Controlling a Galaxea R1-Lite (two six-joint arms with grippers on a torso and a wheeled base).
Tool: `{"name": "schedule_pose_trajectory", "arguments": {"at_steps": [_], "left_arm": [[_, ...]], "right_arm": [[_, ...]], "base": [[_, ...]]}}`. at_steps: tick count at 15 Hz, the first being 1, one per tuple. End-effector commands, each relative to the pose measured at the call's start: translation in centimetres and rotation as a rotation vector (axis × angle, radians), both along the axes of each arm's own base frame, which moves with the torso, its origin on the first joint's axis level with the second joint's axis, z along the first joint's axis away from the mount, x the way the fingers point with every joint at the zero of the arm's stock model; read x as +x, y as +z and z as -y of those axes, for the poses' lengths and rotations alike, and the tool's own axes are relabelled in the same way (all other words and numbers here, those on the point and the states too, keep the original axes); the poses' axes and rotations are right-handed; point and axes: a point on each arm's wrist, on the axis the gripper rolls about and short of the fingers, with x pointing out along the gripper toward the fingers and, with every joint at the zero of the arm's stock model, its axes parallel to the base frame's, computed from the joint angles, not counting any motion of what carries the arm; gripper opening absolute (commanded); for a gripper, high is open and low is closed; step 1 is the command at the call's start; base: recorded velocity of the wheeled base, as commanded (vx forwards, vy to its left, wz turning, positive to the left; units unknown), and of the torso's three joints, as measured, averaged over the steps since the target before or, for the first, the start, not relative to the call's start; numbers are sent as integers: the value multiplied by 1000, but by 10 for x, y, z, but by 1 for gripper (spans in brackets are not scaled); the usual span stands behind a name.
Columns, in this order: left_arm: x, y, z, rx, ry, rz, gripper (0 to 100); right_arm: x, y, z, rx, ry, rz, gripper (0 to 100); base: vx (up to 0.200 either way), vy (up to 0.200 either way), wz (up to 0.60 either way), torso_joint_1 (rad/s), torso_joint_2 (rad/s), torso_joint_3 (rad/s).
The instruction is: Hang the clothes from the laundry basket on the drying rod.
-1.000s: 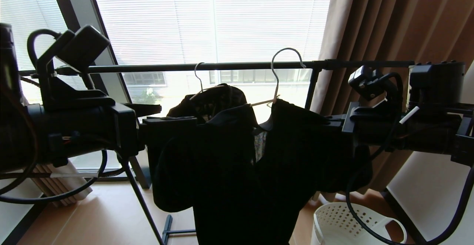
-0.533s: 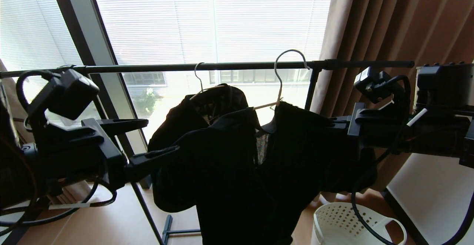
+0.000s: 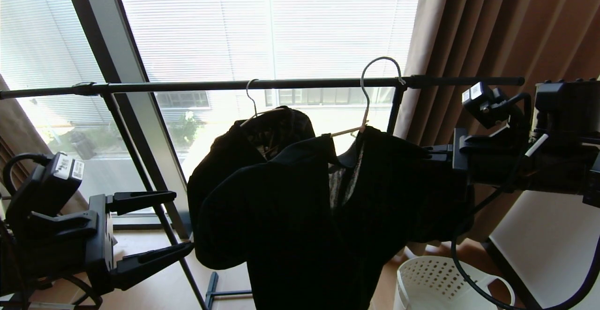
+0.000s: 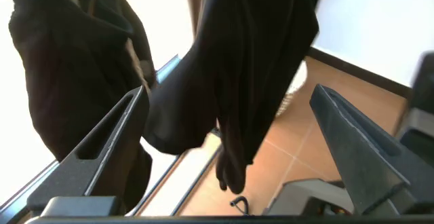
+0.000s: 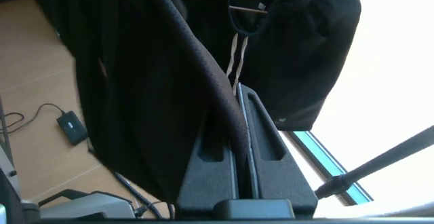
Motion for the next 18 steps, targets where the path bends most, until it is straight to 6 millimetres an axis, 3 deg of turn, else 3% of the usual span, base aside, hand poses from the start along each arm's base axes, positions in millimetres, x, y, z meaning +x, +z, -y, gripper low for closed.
{"name": "schedule_pose_trajectory", "arguments": {"at_steps": [1, 18], "left_arm": [[6, -19, -5, -6, 11, -56, 100], [21, -25, 14, -9, -82, -84, 100]], "right_arm": [[2, 0, 4, 0, -11, 0, 0], [-1, -5, 2, -22, 8, 9, 0]], "base": [[0, 0, 0, 0, 0, 0], [0, 0, 0, 0, 0, 0]]}}
